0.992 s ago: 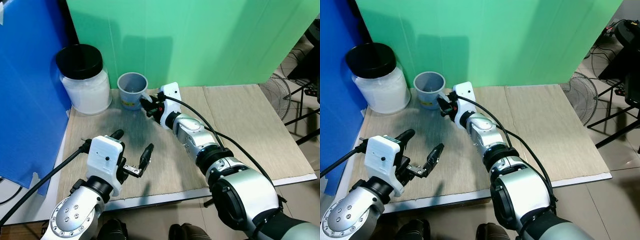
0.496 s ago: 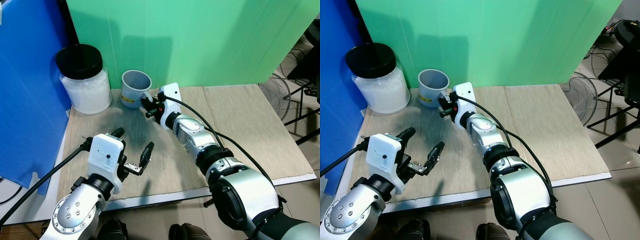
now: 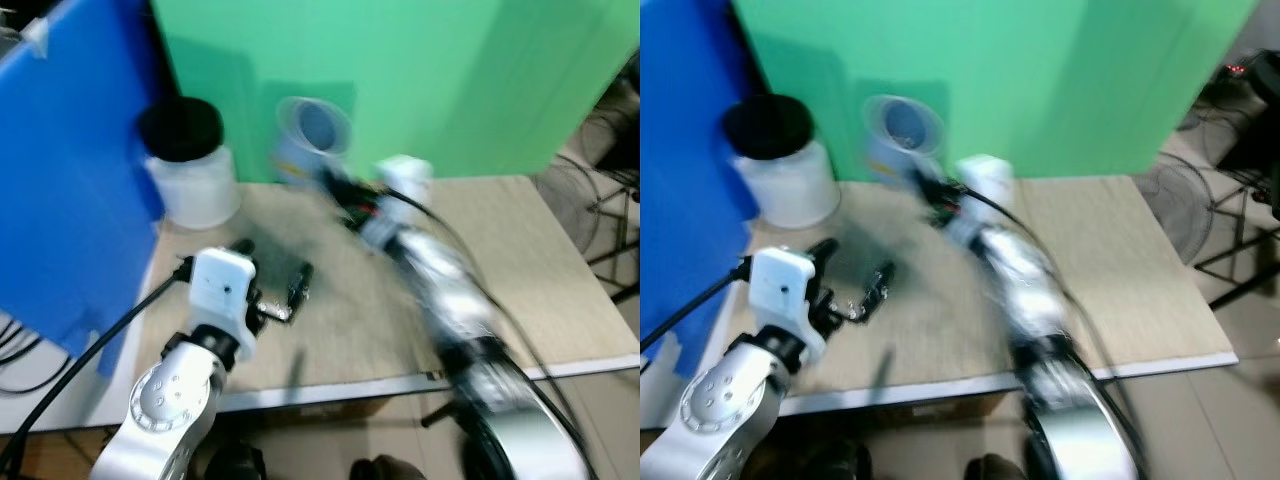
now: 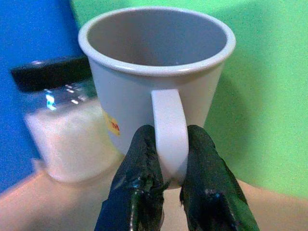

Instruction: Setting the table

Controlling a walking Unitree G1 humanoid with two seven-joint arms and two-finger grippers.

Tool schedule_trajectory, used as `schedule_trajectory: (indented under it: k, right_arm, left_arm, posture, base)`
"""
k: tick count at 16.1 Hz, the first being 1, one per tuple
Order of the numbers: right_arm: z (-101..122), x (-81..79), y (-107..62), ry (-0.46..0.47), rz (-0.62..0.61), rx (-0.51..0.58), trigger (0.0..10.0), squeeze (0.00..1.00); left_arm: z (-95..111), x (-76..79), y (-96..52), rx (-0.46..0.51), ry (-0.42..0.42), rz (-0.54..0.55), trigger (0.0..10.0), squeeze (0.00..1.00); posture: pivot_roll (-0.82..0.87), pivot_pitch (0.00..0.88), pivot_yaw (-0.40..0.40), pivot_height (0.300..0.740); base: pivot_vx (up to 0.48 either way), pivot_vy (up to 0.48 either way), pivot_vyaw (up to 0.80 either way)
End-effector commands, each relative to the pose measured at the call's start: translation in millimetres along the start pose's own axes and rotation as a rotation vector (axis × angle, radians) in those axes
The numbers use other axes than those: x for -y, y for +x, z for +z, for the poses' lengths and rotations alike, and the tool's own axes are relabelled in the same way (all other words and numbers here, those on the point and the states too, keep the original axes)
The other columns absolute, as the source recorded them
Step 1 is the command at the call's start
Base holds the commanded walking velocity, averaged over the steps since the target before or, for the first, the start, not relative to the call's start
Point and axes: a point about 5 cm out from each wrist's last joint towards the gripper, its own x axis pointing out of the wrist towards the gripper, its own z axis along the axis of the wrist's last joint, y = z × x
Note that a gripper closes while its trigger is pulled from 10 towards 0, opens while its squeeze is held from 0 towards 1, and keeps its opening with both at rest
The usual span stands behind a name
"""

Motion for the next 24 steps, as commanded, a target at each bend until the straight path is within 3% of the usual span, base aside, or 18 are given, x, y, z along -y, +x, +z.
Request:
schedule_trajectory:
  k: [1,5,8,9,13,17,21,24]
  right_arm:
    - [19,0.9,-6.9,-0.032,-0.009,0.048,10.0,0.0]
    - [36,6.3,-59.5,-0.113,-0.211,0.014,10.0,0.0]
    - [43,0.4,-79.8,-0.168,-0.271,-0.026,10.0,0.0]
    - [43,0.0,-86.4,-0.187,-0.277,-0.052,10.0,0.0]
    - [44,0.6,-95.9,-0.149,-0.357,-0.103,10.0,0.0]
    - [39,-1.5,-104.8,-0.121,-0.4,-0.135,10.0,0.0]
    - [30,-0.6,-115.5,-0.078,-0.42,-0.193,10.0,0.0]
    - [26,-1.9,-117.6,-0.086,-0.423,-0.203,10.0,0.0]
  left_arm:
    - [0,-2.8,3.4,0.006,0.006,0.03,10.0,0.0]
    - [-4,-13.0,10.4,0.01,0.061,0.141,10.0,0.0]
    - [-4,-17.8,6.2,0.025,0.045,0.203,10.0,0.0]
    - [-1,-19.6,5.1,0.03,0.073,0.206,10.0,0.0]
    - [4,-19.9,4.4,0.055,0.069,0.213,10.0,0.0]
    - [1,-20.0,-0.2,0.047,0.09,0.222,10.0,0.0]
    - [2,-34.9,-11.2,0.051,0.109,0.287,10.0,0.0]
    - [6,-40.6,-10.9,0.072,0.115,0.301,10.0,0.0]
  posture:
    - [-0.06,0.026,-0.005,0.74]
    - [-0.1,0.017,0.003,0.74]
    - [-0.11,0.014,0.001,0.74]
    - [-0.11,0.014,-0.001,0.74]
    - [-0.12,0.021,-0.009,0.74]
    - [-0.11,0.021,-0.012,0.74]
    - [-0.11,0.002,-0.008,0.74]
    - [-0.11,0.001,-0.004,0.74]
  base:
    - [0.0,0.0,0.0]
    - [0.0,0.0,-0.6]
    - [0.0,0.0,0.0]
    - [0.0,0.0,-0.8]
    - [0.0,0.0,-0.2]
    - [0.0,0.0,-0.8]
    - [0.0,0.0,-0.8]
    - [0.0,0.0,-0.27]
